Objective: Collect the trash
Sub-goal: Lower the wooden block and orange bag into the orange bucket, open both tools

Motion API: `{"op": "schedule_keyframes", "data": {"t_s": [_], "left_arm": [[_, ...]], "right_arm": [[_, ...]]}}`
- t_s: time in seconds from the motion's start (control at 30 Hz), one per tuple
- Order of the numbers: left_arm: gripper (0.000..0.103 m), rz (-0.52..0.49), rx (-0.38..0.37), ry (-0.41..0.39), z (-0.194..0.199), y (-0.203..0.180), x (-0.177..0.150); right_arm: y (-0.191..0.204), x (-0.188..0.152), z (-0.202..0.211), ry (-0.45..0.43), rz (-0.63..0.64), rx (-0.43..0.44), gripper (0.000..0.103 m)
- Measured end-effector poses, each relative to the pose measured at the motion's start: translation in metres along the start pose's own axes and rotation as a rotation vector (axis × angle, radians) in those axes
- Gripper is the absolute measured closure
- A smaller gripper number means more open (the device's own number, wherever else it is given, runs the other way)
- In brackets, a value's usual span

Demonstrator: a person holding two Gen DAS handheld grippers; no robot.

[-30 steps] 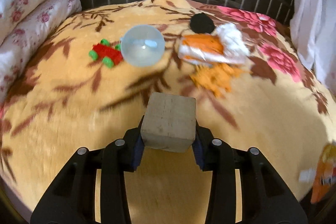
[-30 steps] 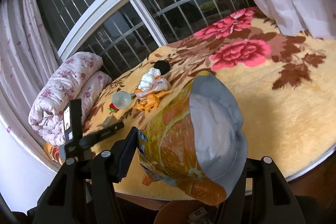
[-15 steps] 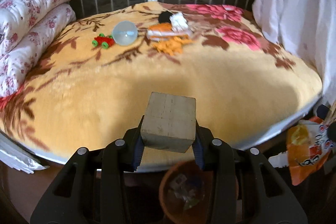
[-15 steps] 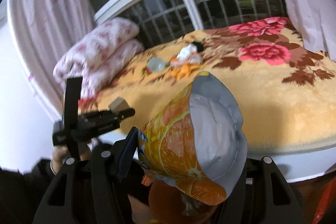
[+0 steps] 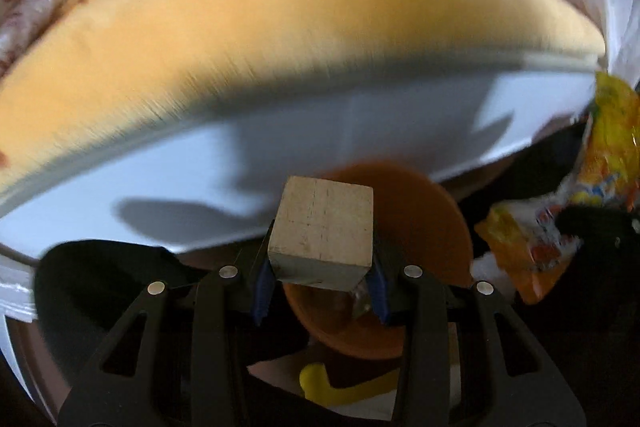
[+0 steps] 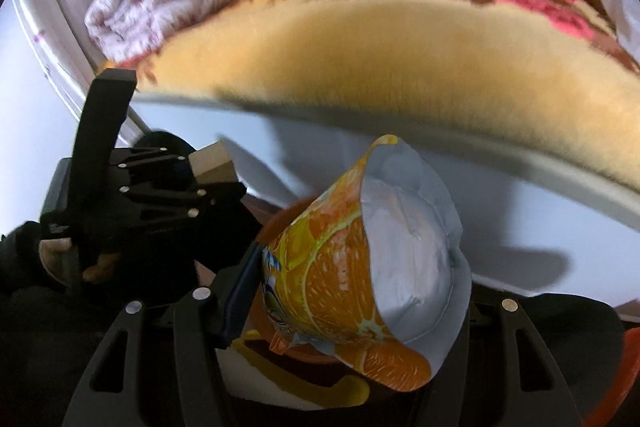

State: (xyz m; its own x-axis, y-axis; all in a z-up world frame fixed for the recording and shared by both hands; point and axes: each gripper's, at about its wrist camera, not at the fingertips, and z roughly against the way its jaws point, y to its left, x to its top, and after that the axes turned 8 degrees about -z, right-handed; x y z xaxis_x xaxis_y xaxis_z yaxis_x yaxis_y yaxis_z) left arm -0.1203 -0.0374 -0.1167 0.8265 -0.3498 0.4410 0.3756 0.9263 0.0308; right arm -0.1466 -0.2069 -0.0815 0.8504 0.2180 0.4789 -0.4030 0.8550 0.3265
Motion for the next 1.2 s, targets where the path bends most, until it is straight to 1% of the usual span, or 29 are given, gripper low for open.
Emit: {"op": "schedule_keyframes", "data": {"t_s": [0.07, 0.1, 0.17, 0.27, 0.4, 0.5, 0.63, 0.77, 0.83, 0.87, 0.9, 0.93, 0.97, 1.0, 1.07, 1.2], "left_arm": [[0.065, 0.004, -0.040, 0.040, -0.017, 0.002, -0.002], [0.065, 0.010, -0.048, 0.061, -0.027, 0.004, -0.003], [0.065, 0.007, -0.052, 0.104, -0.045, 0.006, -0.004], [0.065, 0.006, -0.048, 0.174, -0.076, 0.007, -0.005], [0.065, -0.014, -0.060, 0.248, -0.101, 0.001, -0.011], [0.067, -0.030, -0.065, 0.287, -0.111, -0.002, -0.018], [0.067, -0.022, -0.071, 0.305, -0.116, 0.000, -0.021], [0.067, -0.027, -0.073, 0.312, -0.118, 0.000, -0.026], [0.067, -0.034, -0.073, 0.312, -0.117, -0.001, -0.028], [0.067, -0.035, -0.074, 0.313, -0.119, -0.002, -0.023], [0.066, -0.036, -0.073, 0.314, -0.119, -0.002, -0.024], [0.062, -0.037, -0.067, 0.314, -0.119, -0.002, -0.023], [0.046, -0.037, -0.062, 0.313, -0.120, -0.004, -0.018], [0.035, -0.038, -0.049, 0.302, -0.117, -0.004, -0.018], [0.034, -0.042, -0.039, 0.282, -0.114, -0.005, -0.016], [0.034, -0.039, -0.039, 0.288, -0.115, -0.006, -0.015]], "right_arm": [[-0.002, -0.003, -0.016, 0.033, 0.004, -0.014, 0.044], [-0.005, -0.003, -0.028, 0.051, 0.000, -0.031, 0.044], [-0.011, -0.004, -0.051, 0.088, -0.017, -0.048, 0.044], [-0.019, -0.004, -0.079, 0.130, -0.064, -0.043, 0.044], [-0.026, -0.007, -0.108, 0.191, -0.103, -0.055, 0.044], [-0.037, -0.014, -0.125, 0.244, -0.151, -0.080, 0.044], [-0.045, -0.018, -0.130, 0.263, -0.192, -0.077, 0.044], [-0.042, -0.023, -0.135, 0.279, -0.176, -0.088, 0.044], [-0.038, -0.018, -0.139, 0.283, -0.173, -0.091, 0.044], [-0.038, -0.018, -0.140, 0.283, -0.174, -0.092, 0.043], [-0.039, -0.018, -0.140, 0.283, -0.179, -0.097, 0.043], [-0.040, -0.018, -0.141, 0.285, -0.187, -0.101, 0.034], [-0.041, -0.017, -0.142, 0.284, -0.194, -0.107, 0.026], [-0.042, -0.016, -0.141, 0.271, -0.204, -0.115, 0.026], [-0.044, -0.015, -0.139, 0.261, -0.223, -0.106, 0.026], [-0.046, -0.015, -0.132, 0.228, -0.250, -0.107, 0.026]]}}
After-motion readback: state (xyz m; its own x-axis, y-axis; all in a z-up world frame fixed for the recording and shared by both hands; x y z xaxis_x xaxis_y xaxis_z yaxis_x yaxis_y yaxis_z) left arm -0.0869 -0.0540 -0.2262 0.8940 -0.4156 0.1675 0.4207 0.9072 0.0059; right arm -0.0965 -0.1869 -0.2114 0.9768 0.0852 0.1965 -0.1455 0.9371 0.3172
